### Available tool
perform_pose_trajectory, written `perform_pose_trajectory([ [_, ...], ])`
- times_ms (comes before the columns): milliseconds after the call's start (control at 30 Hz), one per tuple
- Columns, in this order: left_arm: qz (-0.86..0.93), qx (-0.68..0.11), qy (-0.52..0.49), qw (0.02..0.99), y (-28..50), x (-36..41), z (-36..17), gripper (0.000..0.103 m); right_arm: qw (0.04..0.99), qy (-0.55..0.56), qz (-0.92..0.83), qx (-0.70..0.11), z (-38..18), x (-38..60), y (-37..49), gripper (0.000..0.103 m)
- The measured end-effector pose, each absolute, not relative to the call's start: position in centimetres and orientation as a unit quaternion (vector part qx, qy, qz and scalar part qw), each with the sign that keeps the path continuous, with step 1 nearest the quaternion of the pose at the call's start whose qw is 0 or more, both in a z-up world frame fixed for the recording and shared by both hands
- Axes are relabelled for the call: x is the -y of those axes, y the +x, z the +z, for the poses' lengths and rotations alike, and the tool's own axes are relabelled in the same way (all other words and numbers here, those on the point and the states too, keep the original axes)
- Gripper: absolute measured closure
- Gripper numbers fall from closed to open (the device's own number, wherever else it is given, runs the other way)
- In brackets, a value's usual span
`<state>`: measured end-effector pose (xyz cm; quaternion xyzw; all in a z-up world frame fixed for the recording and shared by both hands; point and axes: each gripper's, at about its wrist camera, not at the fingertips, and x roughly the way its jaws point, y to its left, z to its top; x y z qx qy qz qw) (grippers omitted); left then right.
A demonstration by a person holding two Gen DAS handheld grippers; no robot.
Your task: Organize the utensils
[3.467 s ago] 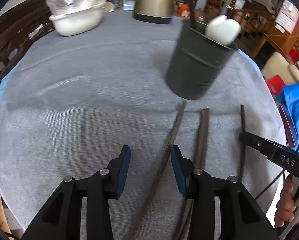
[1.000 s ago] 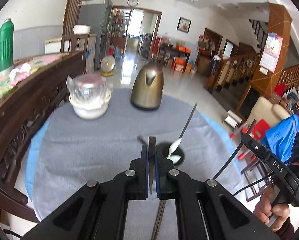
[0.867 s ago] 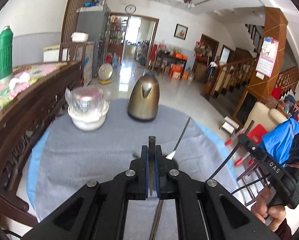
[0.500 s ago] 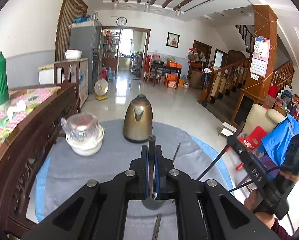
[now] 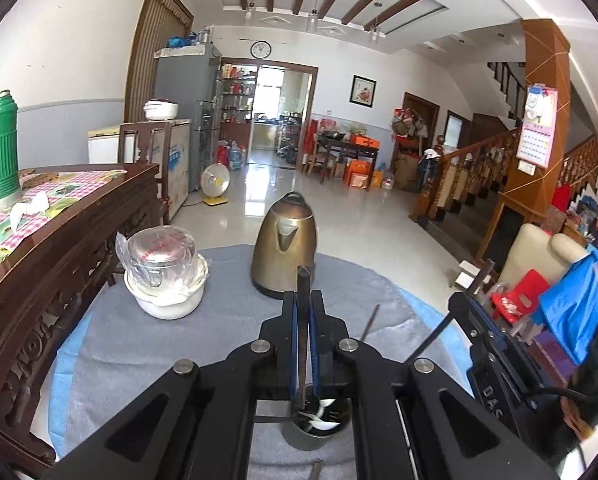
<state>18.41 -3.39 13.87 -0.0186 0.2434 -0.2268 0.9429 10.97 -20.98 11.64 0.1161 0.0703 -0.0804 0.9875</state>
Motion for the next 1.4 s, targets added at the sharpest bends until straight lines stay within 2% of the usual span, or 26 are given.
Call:
perform_pose_trajectory([
  [267,-0.231,-0.294,-0.017,0.927,19.3,3.6,10.9,0.097,0.983,0.118,-0.053,-0.128,9.2,21.3,11.8,0.095],
  [333,-0.236,-0.3,-0.017,0.924,18.9,3.3,11.0,0.094,0.98,0.135,-0.038,-0.143,8.8,21.7,11.7,0.094],
  [400,-0.237,-0.294,-0.007,0.926,18.0,3.1,11.3,0.083,0.976,0.146,-0.027,-0.16,8.4,22.3,11.5,0.094],
  [467,-0.235,-0.287,0.002,0.929,16.9,2.6,11.6,0.057,0.973,0.154,-0.021,-0.172,8.2,22.8,10.9,0.093],
  [633,-0.209,-0.273,0.045,0.938,13.1,1.2,11.4,0.03,0.967,0.191,-0.017,-0.166,7.6,24.4,8.5,0.078],
  [700,-0.201,-0.279,0.058,0.937,11.9,0.7,10.9,0.026,0.964,0.214,-0.014,-0.159,7.6,25.4,6.9,0.072],
  [1000,-0.147,-0.313,0.117,0.931,7.8,0.2,6.8,0.021,0.961,0.223,-0.005,-0.164,6.8,25.8,1.5,0.07],
  [1400,-0.107,-0.362,0.121,0.918,7.4,-0.6,2.7,0.021,0.95,0.193,0.019,-0.246,1.7,22.4,0.3,0.07],
])
